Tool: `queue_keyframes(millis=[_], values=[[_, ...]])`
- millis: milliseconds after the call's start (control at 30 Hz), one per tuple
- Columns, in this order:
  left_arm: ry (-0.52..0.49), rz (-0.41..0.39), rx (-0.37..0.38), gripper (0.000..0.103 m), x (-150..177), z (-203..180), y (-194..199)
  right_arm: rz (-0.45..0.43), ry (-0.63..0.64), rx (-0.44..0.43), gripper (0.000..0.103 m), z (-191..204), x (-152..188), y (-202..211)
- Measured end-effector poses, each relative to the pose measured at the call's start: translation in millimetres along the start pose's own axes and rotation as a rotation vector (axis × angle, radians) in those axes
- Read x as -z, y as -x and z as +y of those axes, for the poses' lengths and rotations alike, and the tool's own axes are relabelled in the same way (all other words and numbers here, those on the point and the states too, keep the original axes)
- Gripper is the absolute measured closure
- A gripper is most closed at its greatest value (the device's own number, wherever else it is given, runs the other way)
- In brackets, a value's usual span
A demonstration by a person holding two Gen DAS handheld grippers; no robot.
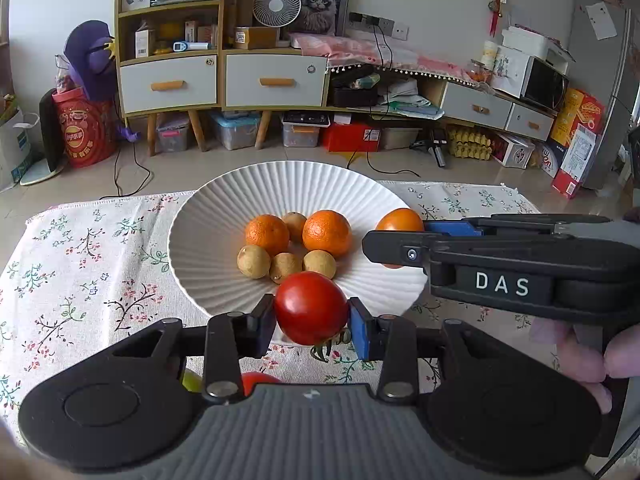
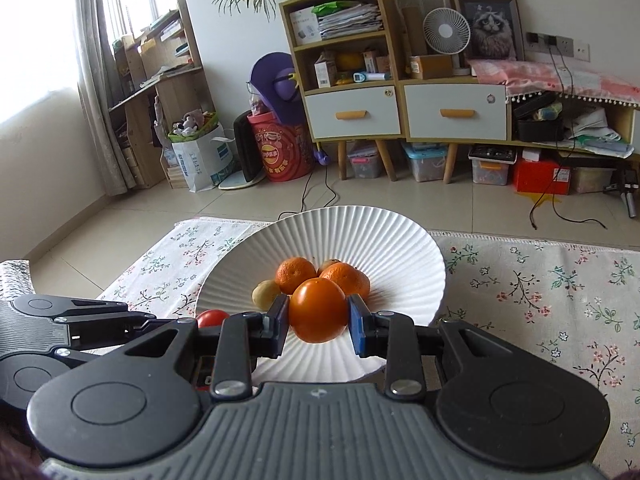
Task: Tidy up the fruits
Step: 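Carry the red and orange tomatoes over the white bowl with both tools, then open both tools to drop the tomatoes into the bowl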
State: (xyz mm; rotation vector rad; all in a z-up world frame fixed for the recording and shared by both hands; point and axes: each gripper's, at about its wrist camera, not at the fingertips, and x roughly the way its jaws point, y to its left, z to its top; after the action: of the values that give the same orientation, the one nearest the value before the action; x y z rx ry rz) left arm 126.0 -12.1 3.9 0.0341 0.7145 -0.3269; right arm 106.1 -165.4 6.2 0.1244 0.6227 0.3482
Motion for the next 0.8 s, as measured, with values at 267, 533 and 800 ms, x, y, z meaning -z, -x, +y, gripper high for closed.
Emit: queue_keyframes(millis=[267, 533, 800], values=[[-0.030, 0.008, 0.006, 0.074, -8, -1, -15, 0.024, -0.003, -0.002, 0.075, -12, 1, -10], [-0.029, 0.001, 0.003, 0.074, -11, -5, -22, 0.035, -0.027, 0.020, 0.075, -22, 5, -12], [-0.012, 0.015, 0.002, 0.074, -8, -1, -27, 0.033, -0.045, 0.011, 0.069, -23, 4, -11]])
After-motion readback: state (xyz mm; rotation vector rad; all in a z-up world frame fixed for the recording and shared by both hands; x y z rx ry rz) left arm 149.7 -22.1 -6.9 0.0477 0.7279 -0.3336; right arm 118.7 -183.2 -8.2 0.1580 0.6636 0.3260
